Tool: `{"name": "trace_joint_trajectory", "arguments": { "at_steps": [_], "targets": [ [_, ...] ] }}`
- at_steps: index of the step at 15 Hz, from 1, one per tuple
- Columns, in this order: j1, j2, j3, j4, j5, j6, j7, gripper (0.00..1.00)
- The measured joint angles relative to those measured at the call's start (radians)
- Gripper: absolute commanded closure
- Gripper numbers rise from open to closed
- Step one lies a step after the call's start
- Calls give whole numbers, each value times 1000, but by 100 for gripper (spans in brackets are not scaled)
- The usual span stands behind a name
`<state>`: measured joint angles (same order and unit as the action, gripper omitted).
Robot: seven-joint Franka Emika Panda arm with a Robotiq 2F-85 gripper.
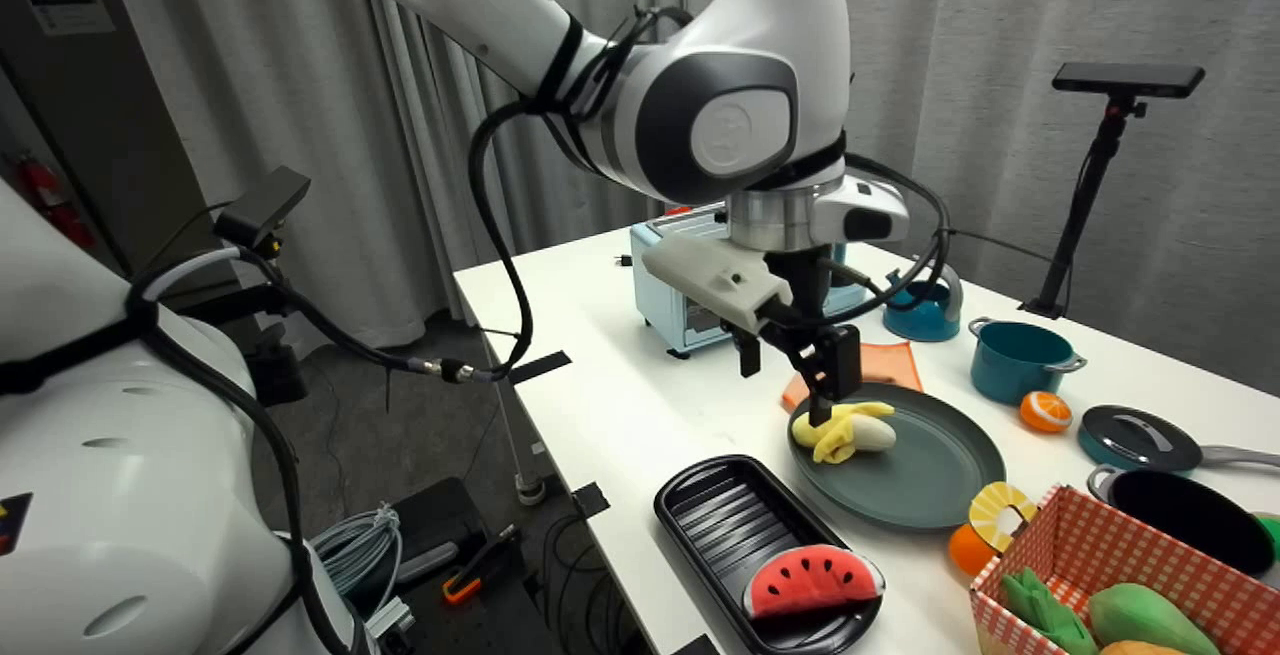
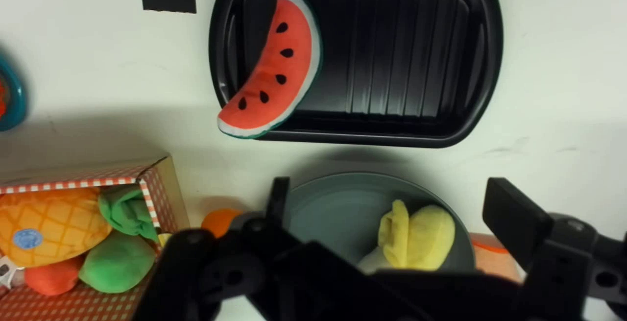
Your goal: Get the objects from the black and grey trays and put them in the brown box
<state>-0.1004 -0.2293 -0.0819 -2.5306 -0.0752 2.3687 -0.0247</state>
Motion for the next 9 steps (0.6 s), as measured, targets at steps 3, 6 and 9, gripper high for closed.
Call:
{"name": "trace_joint_trajectory", "arguments": {
  "at_steps": [3, 6, 9],
  "targets": [
    [-23, 78, -21, 6, -52, 51, 1, 0],
    [-40, 155, -37, 26, -96, 69, 2, 0],
    [-42, 197, -43, 47, -101, 69, 2, 0]
  ]
}}
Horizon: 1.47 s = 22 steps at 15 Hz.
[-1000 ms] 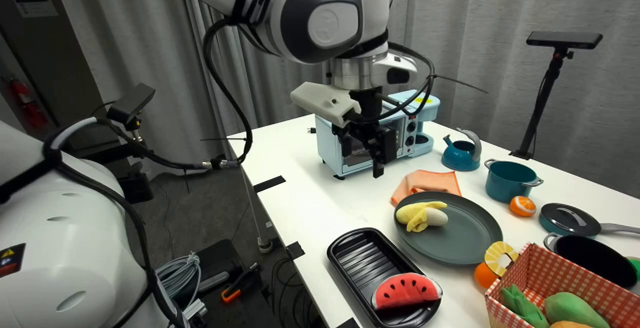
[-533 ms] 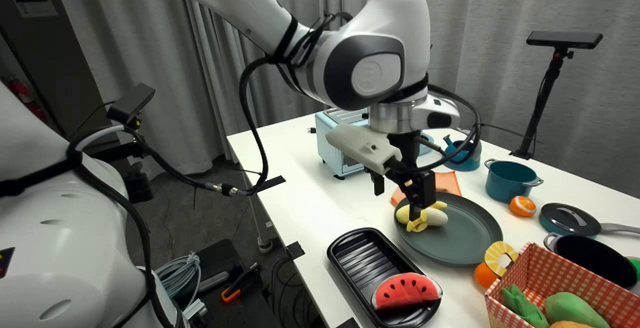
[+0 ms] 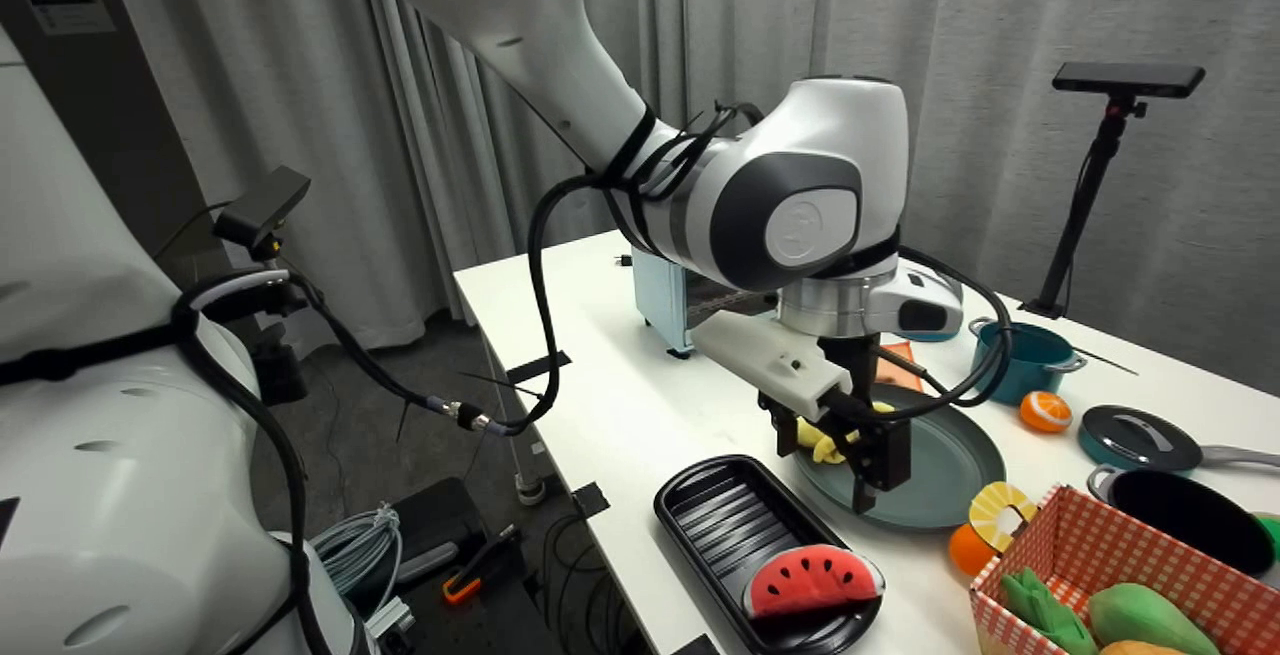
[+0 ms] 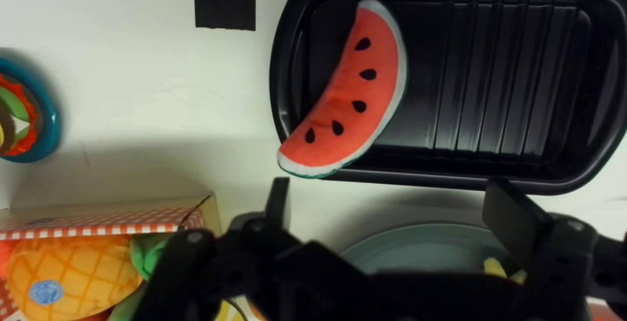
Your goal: Get the objects from the black and grey trays and put them in the brown box
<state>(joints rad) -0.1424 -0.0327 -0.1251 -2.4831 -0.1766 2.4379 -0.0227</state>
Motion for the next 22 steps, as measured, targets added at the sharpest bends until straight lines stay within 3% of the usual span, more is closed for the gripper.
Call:
{"name": "trace_joint_trajectory", "arguments": {
  "at_steps": [13, 18, 22],
  "targets": [
    [0, 58, 0, -2, 0, 11, 0, 0],
    [0, 143, -3, -4, -24, 94, 0, 0],
    [1, 219, -21, -4, -107, 172, 25, 0]
  ]
}}
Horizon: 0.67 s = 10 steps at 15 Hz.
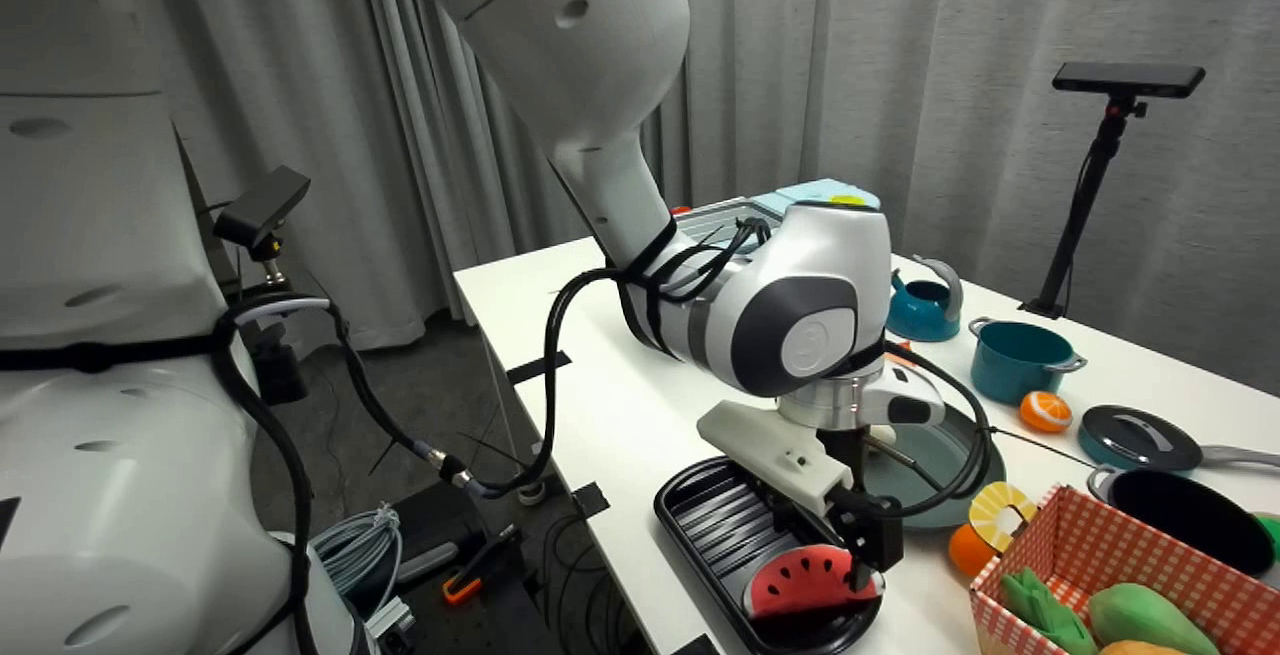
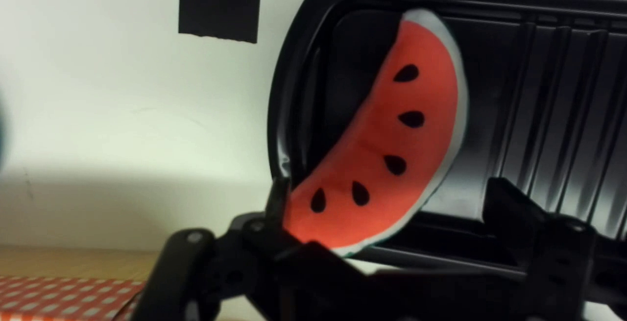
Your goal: Get the objects from the black and grey trays and put them in the brown box
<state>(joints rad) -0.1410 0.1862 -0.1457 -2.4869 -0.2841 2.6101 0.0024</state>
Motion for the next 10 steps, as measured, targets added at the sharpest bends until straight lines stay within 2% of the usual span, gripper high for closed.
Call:
{"name": "trace_joint_trajectory", "arguments": {
  "at_steps": [1, 2, 10],
  "targets": [
    [1, 17, -5, 1, -18, 12, 9, 25],
    [3, 32, -10, 2, -32, 24, 18, 26],
    [13, 78, -19, 6, -44, 42, 25, 88]
  ]
}}
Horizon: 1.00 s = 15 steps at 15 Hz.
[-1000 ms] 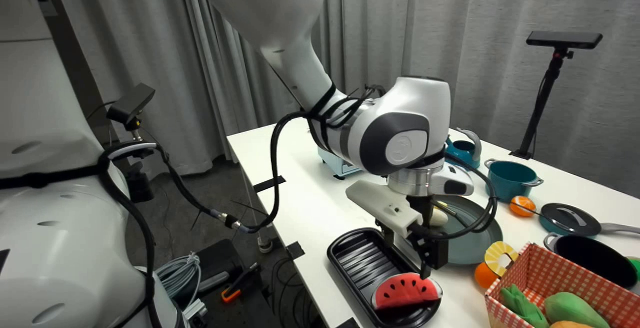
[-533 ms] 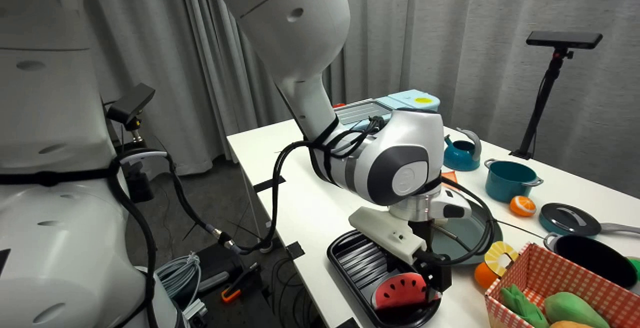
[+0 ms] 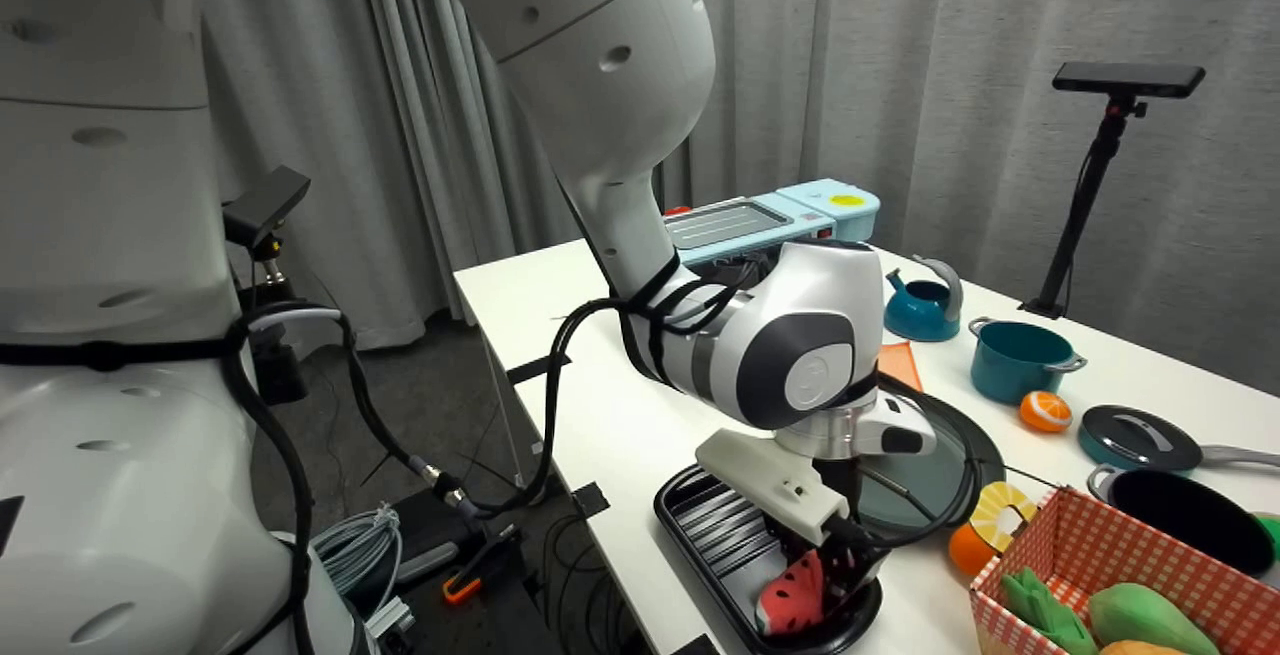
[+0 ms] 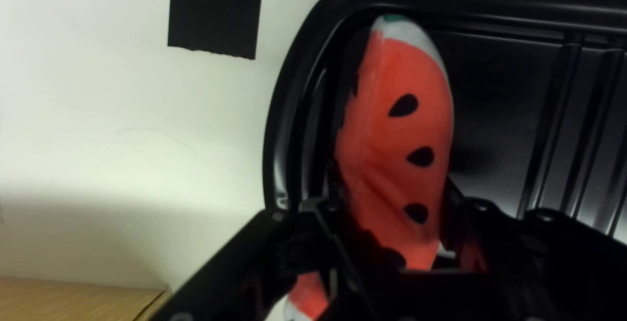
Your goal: Get the objects from the black and grey trays and put them in the brown box
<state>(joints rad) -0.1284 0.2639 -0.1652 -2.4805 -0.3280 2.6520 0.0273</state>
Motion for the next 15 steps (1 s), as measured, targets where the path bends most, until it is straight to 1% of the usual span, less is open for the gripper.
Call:
{"name": "trace_joint_trajectory", "arguments": {
  "at_steps": [2, 3, 4, 5, 6, 9, 15],
  "targets": [
    [4, -8, 2, 0, 3, 0, 0, 99],
    [7, -16, 6, -1, 5, 0, -1, 100],
    [9, -27, 11, -3, 8, 0, -2, 100],
    [11, -42, 18, -5, 11, 1, -3, 97],
    [13, -61, 26, -6, 13, 3, -5, 99],
    [25, -133, 43, -9, 14, 23, -6, 97],
    [30, -273, 48, 3, -1, 125, -3, 97]
  ]
}}
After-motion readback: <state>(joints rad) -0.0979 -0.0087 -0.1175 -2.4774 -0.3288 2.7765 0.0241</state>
